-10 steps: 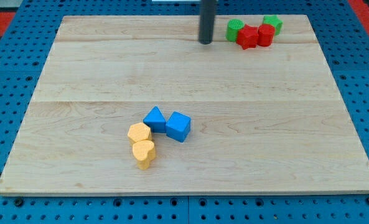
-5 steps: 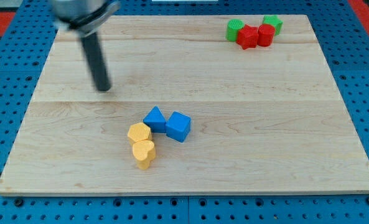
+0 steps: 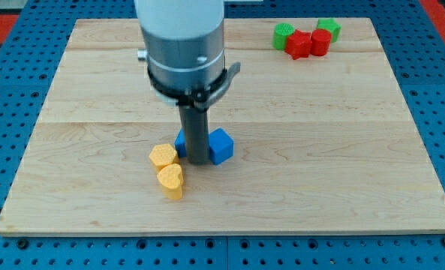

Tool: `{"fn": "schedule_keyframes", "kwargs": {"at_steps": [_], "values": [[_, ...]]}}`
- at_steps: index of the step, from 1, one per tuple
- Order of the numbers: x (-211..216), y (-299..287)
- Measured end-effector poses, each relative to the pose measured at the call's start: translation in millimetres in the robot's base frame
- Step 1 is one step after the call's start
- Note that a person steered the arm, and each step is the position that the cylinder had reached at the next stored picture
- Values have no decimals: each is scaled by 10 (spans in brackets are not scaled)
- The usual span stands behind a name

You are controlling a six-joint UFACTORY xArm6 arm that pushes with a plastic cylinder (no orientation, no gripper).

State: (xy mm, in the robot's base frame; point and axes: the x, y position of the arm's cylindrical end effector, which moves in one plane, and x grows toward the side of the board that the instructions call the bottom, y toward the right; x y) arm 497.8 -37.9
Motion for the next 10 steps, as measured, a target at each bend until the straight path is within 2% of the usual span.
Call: {"fn": "schedule_keyframes", "kwargs": {"at_steps": [1, 2, 3, 4, 5, 6, 7, 8, 9, 10], "values": [[-157, 315], [2, 593], [76, 1106], [-371, 893], [14, 612], [90, 365], [-339, -31], [-439, 514], [-863, 787], [-1077, 1075]]}}
